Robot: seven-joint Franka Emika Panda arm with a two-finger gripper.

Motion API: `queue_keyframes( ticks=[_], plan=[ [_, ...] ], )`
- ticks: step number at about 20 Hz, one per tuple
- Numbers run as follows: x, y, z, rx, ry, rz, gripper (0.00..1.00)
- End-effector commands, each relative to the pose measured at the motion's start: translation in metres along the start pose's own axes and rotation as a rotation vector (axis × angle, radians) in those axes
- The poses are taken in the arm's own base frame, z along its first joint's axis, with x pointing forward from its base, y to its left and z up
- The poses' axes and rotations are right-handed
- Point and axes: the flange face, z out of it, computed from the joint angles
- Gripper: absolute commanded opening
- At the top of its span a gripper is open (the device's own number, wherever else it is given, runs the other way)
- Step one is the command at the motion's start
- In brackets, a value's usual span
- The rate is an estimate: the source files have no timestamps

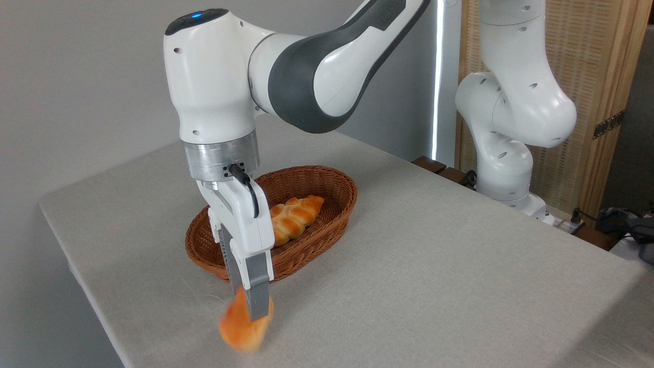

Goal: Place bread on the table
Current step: 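Release the bun on the table and raise the gripper above the basket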

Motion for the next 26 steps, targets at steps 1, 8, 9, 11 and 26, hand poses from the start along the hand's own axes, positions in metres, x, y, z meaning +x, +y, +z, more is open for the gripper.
queue_keyframes(
  ticks=[1,8,9,11,26],
  plan=[
    [0.002,-0.002,-0.001,0.021,-0.001,0.018,1.00],
    [0.003,-0.001,-0.008,0.025,0.012,0.001,1.00],
    [0.003,0.000,-0.014,0.028,0.017,-0.013,1.00],
    [0.000,0.000,-0.030,0.043,0.036,-0.072,1.00],
    [0.015,0.075,-0.115,-0.184,0.020,-0.317,1.00]
  ],
)
